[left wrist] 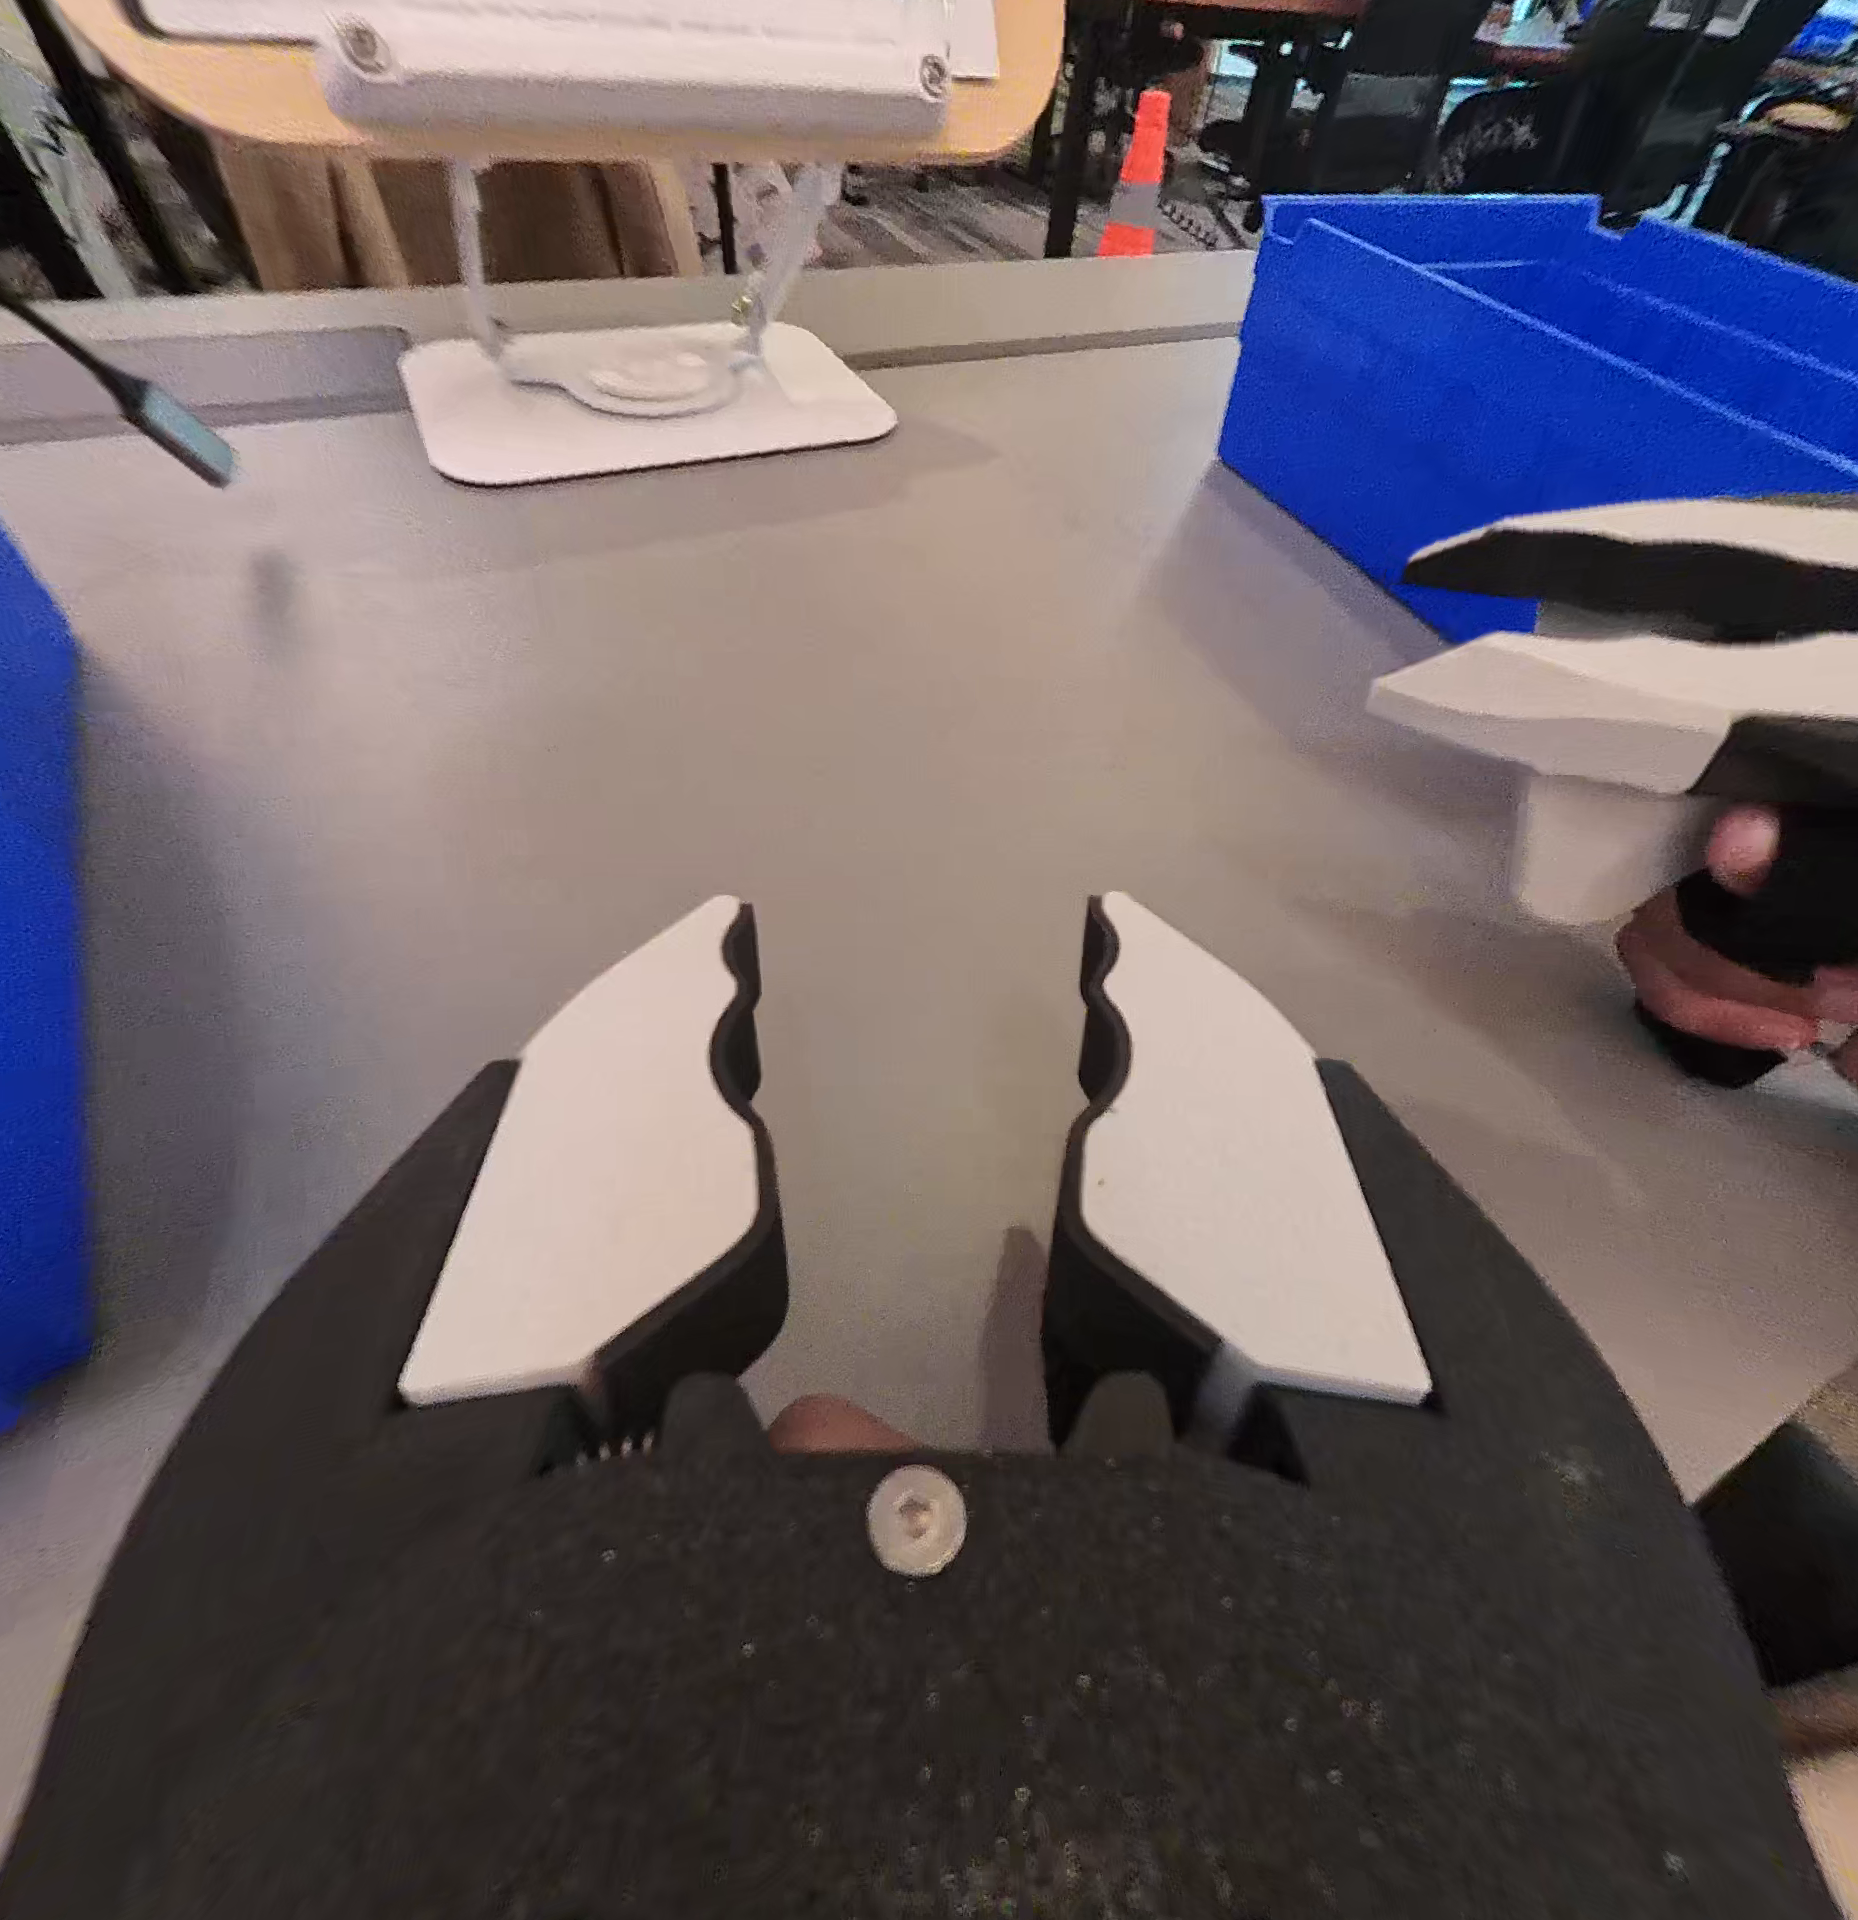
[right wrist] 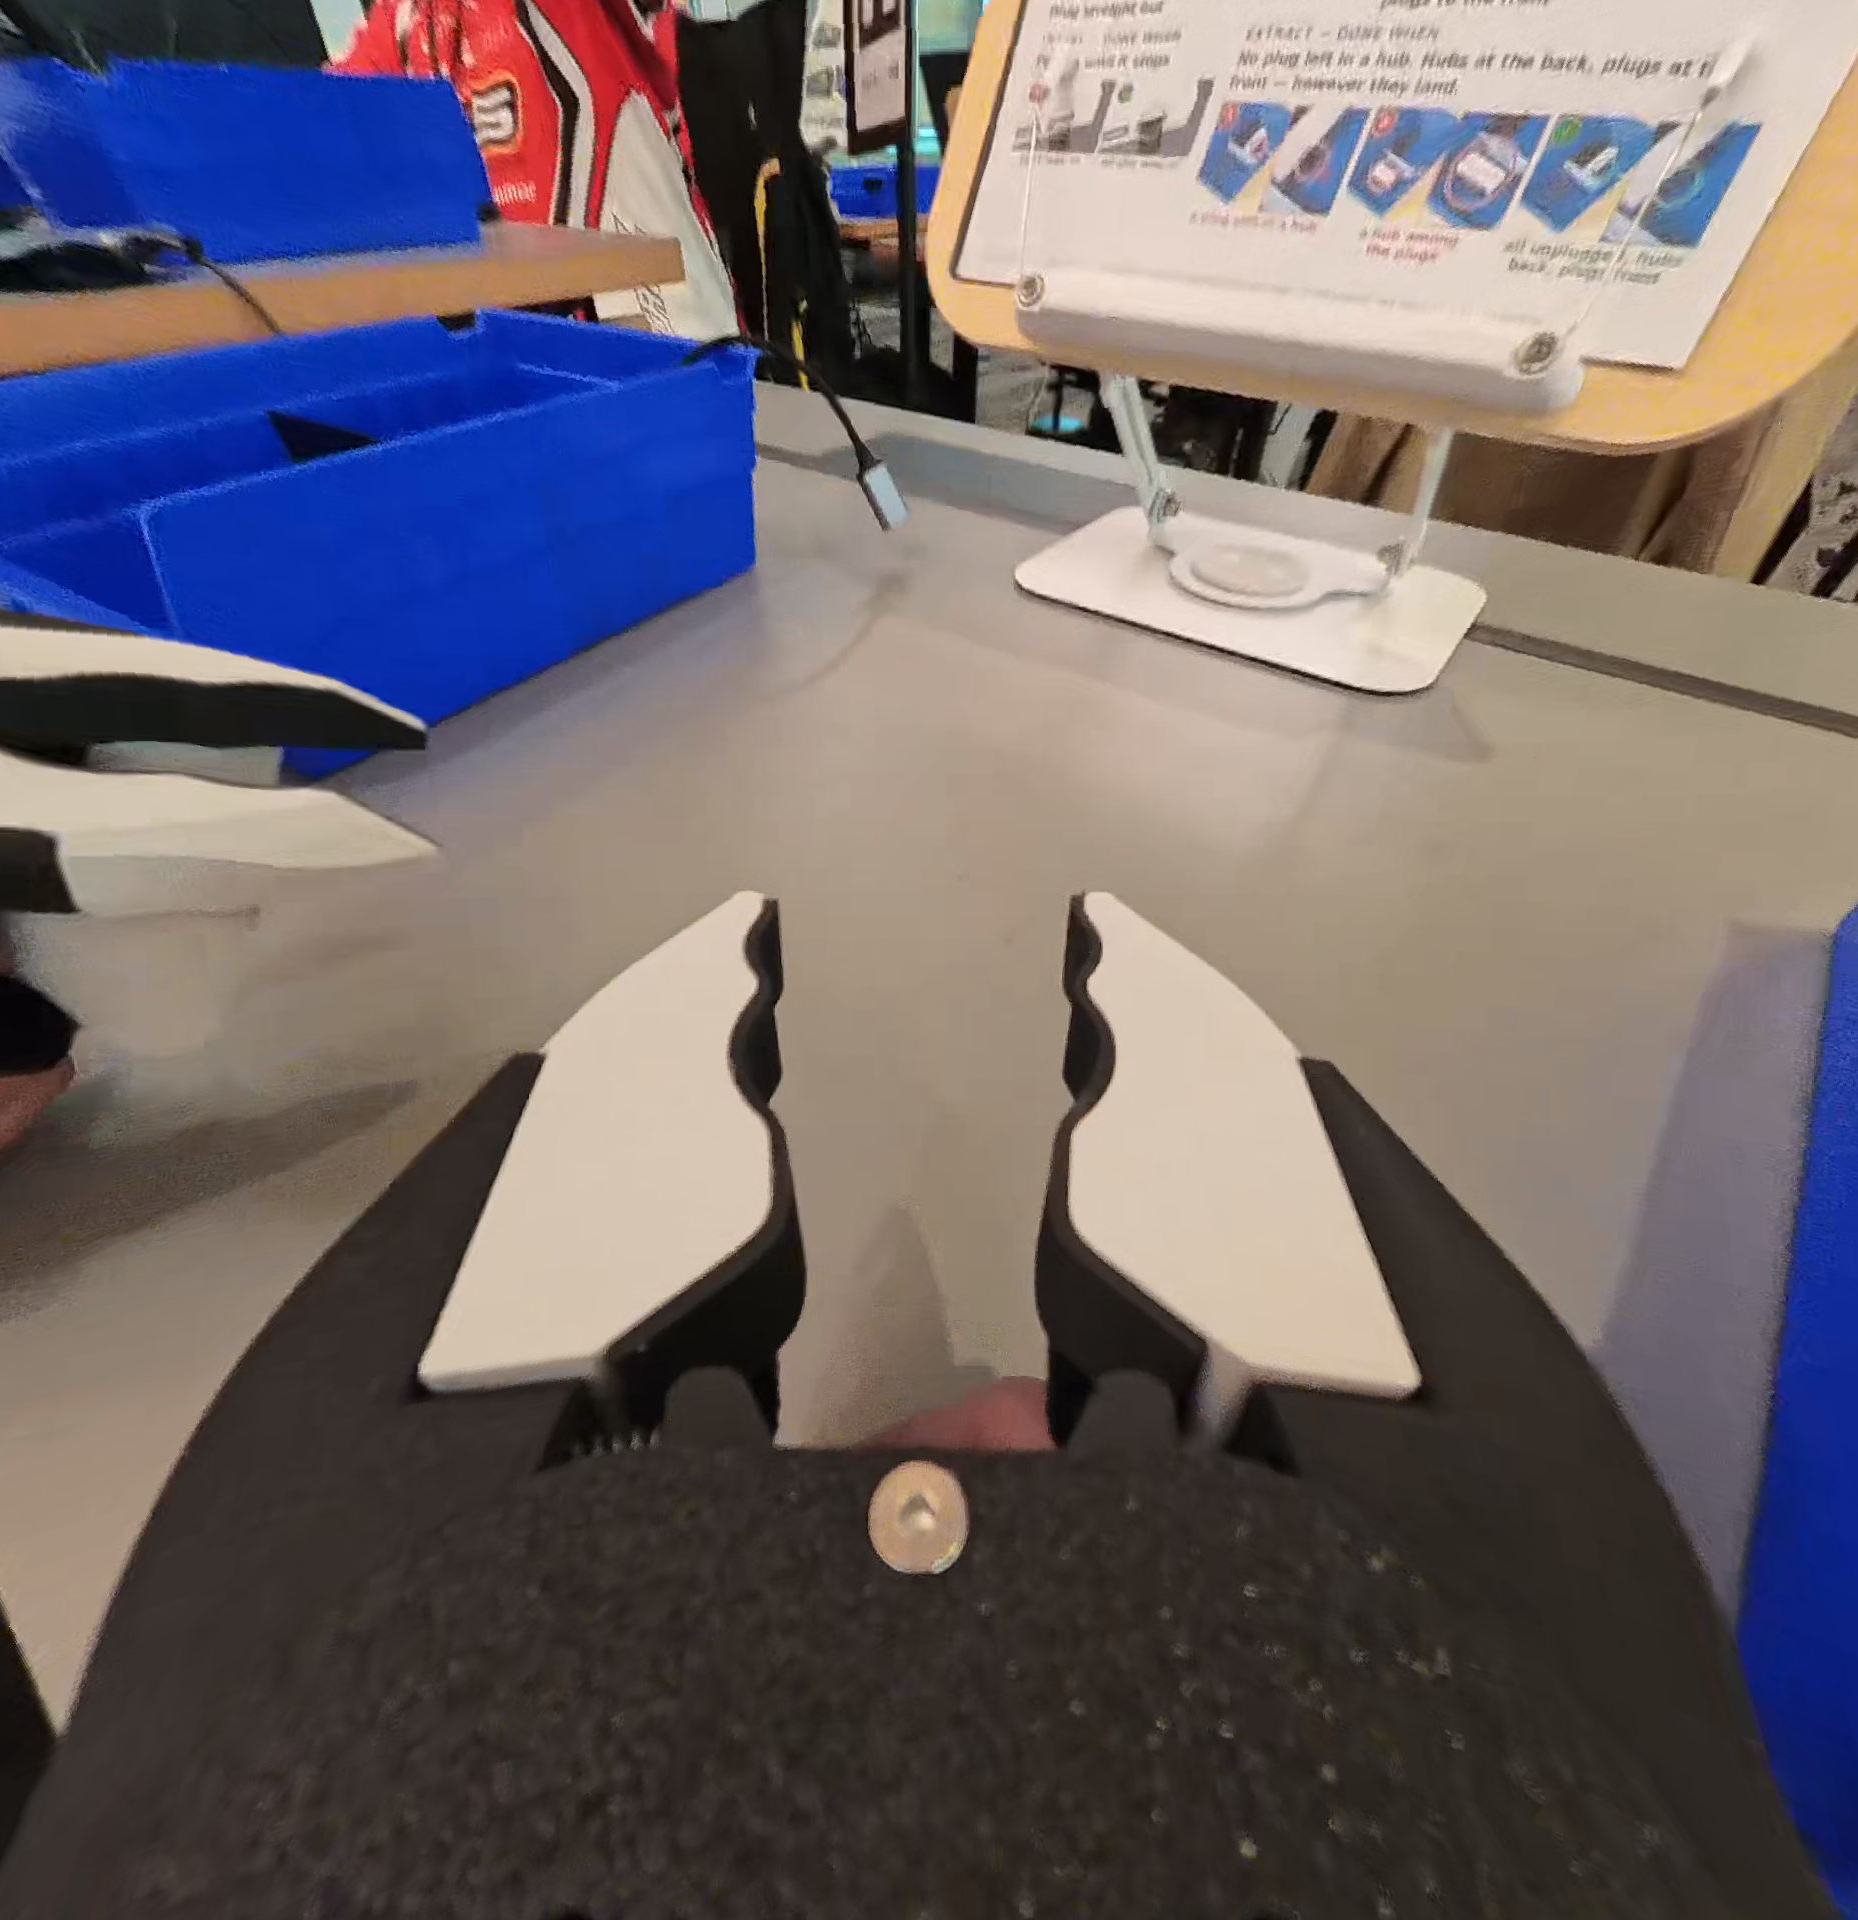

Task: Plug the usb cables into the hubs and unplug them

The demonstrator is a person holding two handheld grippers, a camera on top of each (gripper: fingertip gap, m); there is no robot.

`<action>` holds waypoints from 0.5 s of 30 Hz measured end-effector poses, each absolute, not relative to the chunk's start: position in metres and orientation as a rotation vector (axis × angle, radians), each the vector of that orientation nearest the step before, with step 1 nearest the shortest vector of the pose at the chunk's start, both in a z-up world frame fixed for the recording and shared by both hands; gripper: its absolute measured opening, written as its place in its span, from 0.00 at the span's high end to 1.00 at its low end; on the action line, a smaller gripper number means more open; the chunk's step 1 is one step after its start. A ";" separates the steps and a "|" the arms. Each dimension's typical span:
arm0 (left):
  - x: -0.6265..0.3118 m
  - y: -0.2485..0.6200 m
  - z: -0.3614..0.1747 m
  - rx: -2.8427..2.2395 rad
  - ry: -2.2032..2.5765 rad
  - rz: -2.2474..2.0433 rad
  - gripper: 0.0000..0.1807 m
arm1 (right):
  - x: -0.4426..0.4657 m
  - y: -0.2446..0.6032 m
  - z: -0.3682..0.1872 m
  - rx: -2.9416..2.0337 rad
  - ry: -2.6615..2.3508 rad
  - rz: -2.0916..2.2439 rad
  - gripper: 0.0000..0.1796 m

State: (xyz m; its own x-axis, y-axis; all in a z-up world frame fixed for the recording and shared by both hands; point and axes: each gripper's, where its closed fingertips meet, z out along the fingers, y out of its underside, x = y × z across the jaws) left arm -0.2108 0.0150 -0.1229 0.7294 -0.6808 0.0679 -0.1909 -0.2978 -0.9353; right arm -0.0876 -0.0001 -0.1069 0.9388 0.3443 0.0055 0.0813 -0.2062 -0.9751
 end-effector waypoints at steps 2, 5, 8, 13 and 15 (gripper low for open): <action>-0.202 0.016 -0.125 -1.864 0.679 -0.596 0.67 | -0.080 -0.002 -0.111 -1.797 -0.306 0.239 0.71; -0.203 0.018 -0.126 -1.870 0.663 -0.597 0.68 | -0.076 -0.006 -0.111 -1.781 -0.266 0.309 0.73; -0.204 0.018 -0.127 -1.871 0.659 -0.592 0.68 | -0.075 -0.005 -0.112 -1.788 -0.264 0.315 0.73; -0.202 0.015 -0.127 -1.871 0.692 -0.595 0.68 | -0.079 -0.004 -0.115 -1.809 -0.294 0.291 0.73; -0.206 0.014 -0.121 -1.875 0.716 -0.596 0.68 | -0.078 -0.003 -0.116 -1.815 -0.285 0.299 0.73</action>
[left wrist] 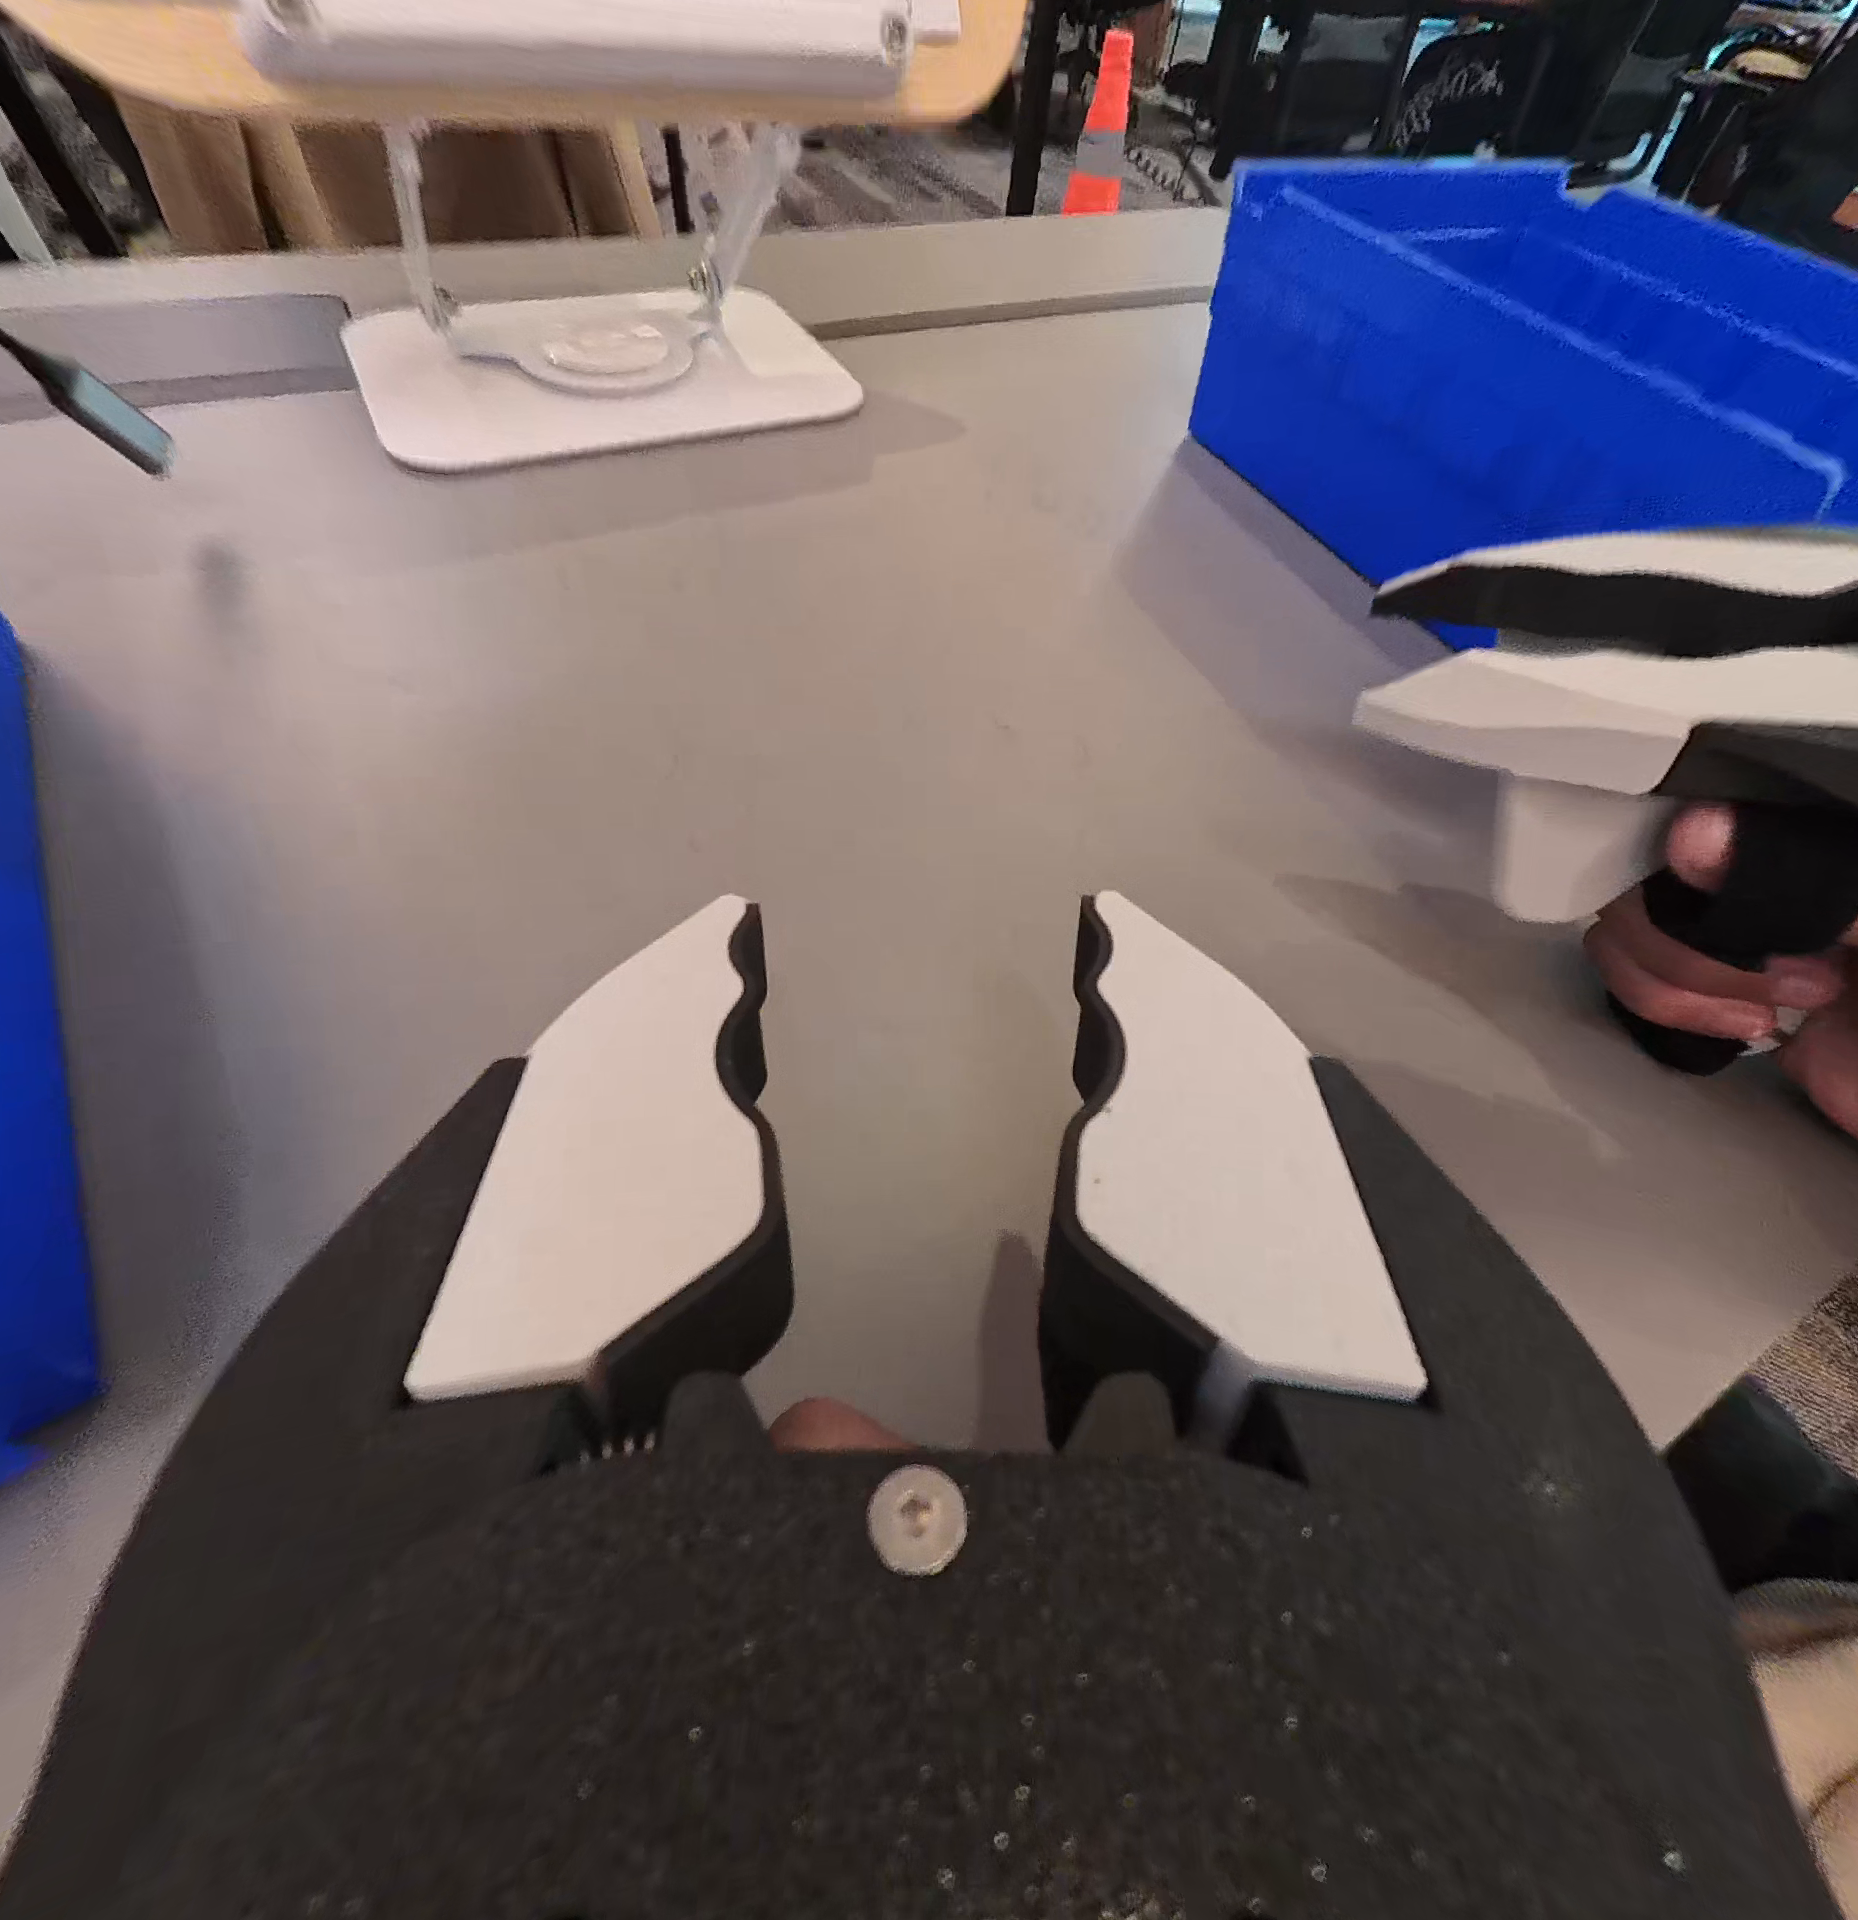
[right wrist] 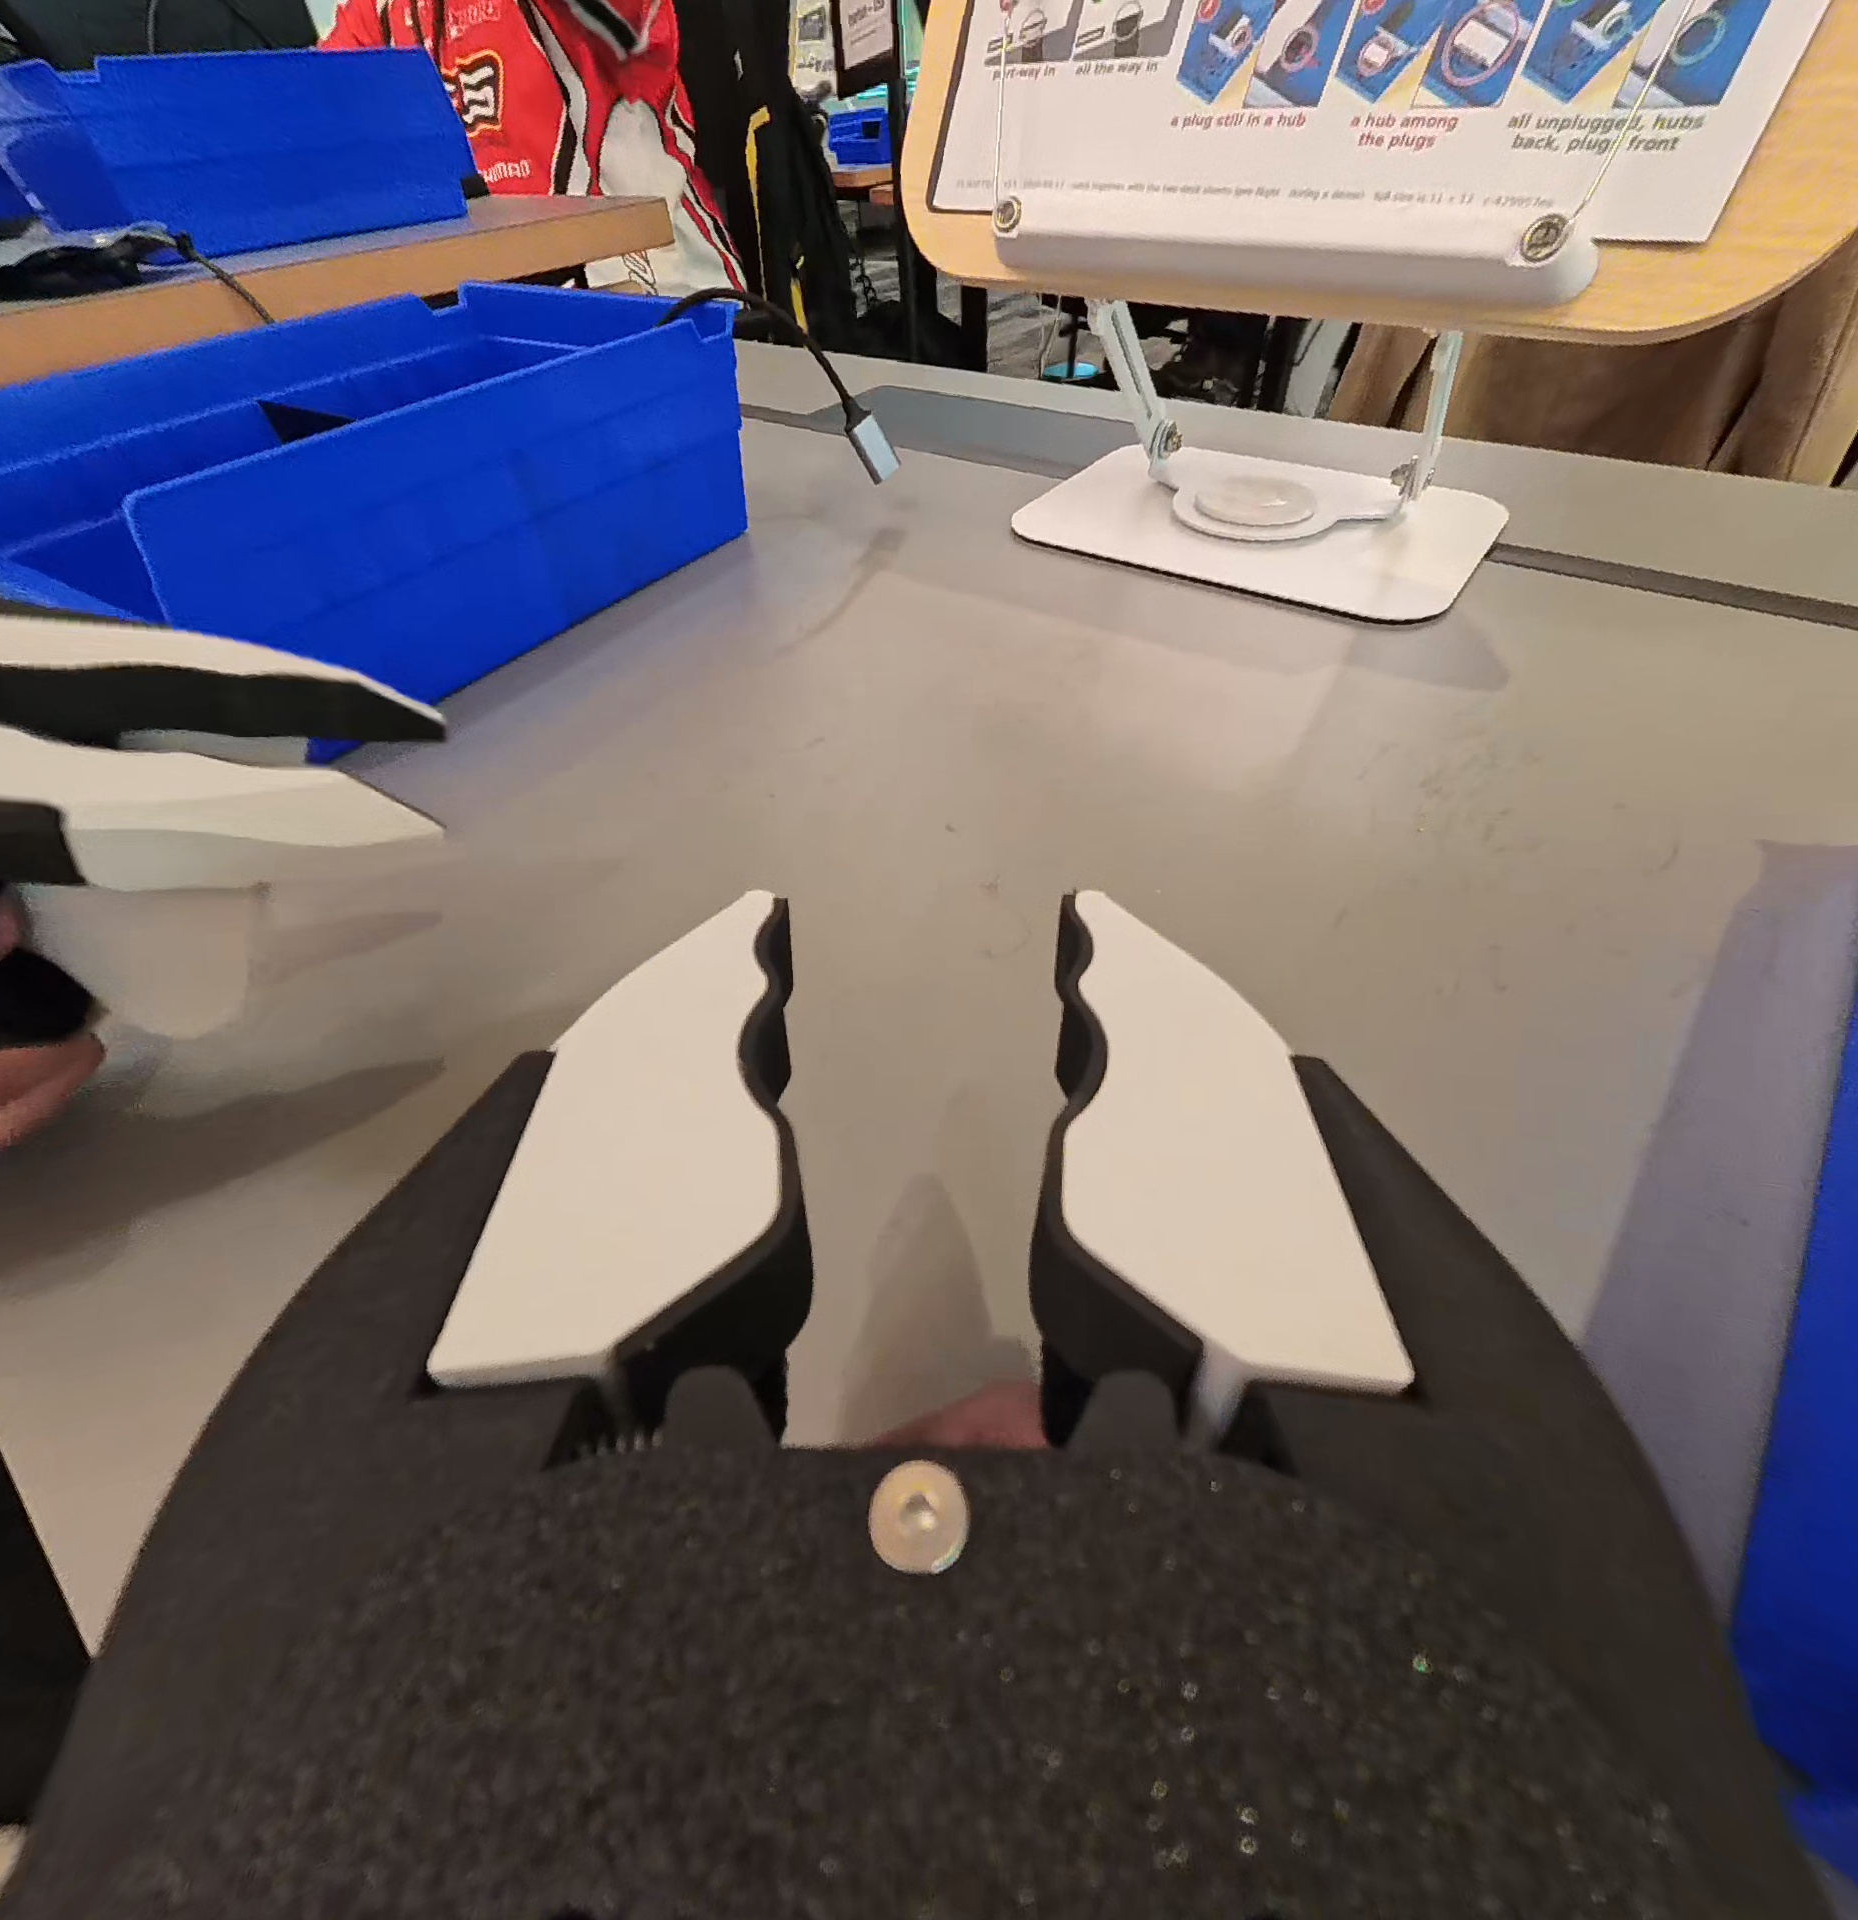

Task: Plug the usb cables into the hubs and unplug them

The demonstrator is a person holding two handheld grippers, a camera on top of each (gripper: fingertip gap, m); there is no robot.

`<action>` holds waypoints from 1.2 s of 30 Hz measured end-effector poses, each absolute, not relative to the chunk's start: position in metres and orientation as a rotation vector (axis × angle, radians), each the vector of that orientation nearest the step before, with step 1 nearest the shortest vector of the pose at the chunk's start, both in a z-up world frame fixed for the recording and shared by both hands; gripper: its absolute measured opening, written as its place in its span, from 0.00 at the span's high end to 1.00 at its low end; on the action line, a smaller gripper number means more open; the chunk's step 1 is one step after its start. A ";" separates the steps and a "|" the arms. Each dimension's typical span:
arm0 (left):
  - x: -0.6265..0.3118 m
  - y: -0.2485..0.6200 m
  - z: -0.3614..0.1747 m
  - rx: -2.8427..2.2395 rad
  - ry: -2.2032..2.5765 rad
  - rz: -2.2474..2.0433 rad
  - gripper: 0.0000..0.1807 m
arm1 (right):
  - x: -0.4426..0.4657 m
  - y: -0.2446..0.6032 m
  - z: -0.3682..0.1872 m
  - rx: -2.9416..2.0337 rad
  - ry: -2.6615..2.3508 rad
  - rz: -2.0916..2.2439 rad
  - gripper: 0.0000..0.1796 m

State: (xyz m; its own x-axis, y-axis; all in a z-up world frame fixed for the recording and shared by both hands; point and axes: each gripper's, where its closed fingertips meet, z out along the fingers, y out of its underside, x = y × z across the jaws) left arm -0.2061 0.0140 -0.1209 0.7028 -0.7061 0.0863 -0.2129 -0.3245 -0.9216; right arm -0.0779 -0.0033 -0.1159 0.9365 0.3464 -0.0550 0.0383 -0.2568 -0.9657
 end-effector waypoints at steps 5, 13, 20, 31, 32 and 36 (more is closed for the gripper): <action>-0.273 0.061 -0.044 -1.822 0.727 -0.400 0.68 | -0.076 -0.002 -0.117 -1.829 -0.264 0.360 0.73; -0.364 0.229 -0.059 -2.129 0.792 -0.090 0.69 | -0.074 0.000 -0.119 -1.848 -0.226 0.460 0.74; -0.370 0.302 -0.126 -2.326 0.872 0.054 0.73 | -0.077 -0.001 -0.120 -1.855 -0.251 0.450 0.74; -0.377 0.303 -0.124 -2.363 0.911 0.114 0.90 | -0.077 0.000 -0.120 -1.855 -0.245 0.471 0.76; -0.377 0.305 -0.109 -2.321 0.882 0.100 0.90 | -0.077 -0.001 -0.120 -1.853 -0.246 0.471 0.76; -0.374 0.300 -0.033 -2.123 0.781 -0.025 0.89 | -0.078 -0.001 -0.119 -1.851 -0.261 0.456 0.76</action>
